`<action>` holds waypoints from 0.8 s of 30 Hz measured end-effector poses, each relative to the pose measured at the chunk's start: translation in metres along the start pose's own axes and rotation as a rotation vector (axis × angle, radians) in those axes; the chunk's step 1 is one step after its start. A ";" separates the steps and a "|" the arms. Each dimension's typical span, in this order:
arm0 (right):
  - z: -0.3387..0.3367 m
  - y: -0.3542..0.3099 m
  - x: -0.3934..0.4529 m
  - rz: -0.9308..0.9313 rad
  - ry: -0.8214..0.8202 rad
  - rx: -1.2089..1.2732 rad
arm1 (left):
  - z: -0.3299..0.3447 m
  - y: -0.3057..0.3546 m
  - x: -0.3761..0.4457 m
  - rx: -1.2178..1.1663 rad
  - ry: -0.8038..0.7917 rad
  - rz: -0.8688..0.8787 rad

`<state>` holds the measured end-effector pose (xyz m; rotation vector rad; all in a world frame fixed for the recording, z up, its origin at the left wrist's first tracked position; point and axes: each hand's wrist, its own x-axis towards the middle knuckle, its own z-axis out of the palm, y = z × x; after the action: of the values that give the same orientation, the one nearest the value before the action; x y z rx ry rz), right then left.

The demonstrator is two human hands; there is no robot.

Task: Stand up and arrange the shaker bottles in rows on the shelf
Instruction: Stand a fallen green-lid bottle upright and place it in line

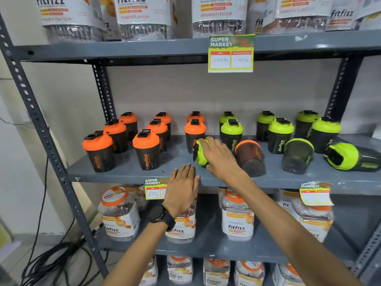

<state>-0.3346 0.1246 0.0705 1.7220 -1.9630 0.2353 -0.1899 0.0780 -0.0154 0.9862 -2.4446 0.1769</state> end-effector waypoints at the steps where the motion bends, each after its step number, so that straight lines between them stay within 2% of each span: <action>1: -0.001 0.004 -0.002 0.032 0.038 0.139 | 0.001 -0.001 0.000 -0.001 0.003 0.004; 4: -0.013 0.017 -0.008 0.230 0.155 0.610 | 0.004 -0.003 0.002 0.000 -0.001 0.013; 6: -0.021 0.028 -0.007 0.377 0.160 0.738 | 0.005 -0.004 0.001 0.004 -0.003 0.015; 12: -0.024 0.045 -0.006 0.537 0.053 0.675 | 0.007 -0.006 0.000 -0.015 -0.004 0.016; 17: -0.032 0.050 -0.015 0.480 0.018 0.469 | 0.009 -0.005 -0.001 -0.018 0.006 0.019; 19: -0.034 0.056 -0.018 0.461 -0.004 0.547 | 0.010 -0.006 -0.002 -0.020 0.012 0.019; 21: -0.035 0.068 -0.024 0.487 0.066 0.704 | 0.011 -0.007 -0.002 -0.019 0.020 0.022; 24: -0.032 0.100 -0.034 0.664 0.187 0.760 | 0.012 -0.006 -0.002 -0.010 0.031 0.026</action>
<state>-0.4201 0.1864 0.1011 1.2599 -2.3970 1.4707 -0.1889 0.0716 -0.0269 0.9408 -2.4285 0.1868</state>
